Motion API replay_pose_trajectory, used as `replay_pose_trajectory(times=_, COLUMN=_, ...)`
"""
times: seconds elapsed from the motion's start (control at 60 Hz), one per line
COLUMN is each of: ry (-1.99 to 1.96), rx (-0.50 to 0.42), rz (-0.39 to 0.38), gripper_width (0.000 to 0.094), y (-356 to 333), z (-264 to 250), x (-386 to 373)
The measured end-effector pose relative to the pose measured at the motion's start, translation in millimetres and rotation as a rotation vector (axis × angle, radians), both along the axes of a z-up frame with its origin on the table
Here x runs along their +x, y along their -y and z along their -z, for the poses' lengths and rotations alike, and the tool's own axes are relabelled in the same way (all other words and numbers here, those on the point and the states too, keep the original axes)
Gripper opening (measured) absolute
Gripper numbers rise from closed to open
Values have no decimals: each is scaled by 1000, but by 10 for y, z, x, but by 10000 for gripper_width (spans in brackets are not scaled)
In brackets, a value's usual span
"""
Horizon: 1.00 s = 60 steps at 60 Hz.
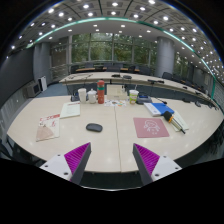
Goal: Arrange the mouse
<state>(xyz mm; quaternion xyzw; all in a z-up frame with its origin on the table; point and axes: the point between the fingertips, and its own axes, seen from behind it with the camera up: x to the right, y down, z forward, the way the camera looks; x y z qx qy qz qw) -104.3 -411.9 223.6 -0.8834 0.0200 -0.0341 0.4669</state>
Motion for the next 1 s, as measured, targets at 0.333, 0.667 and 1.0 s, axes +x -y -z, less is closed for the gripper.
replay_pose_trajectory(times=0.333, ry=3, rx=-63, rz=-20, gripper_width=861, y=-218, z=553, x=-247)
replay_pose_trajectory(times=0.667, ry=31, rx=-53, rz=-66, gripper_width=853, y=-1285, z=1542, x=-571)
replay_pose_trajectory(times=1.0, ry=34, rx=-93, rz=-24, gripper_width=846, y=-2522, z=2272, x=-599)
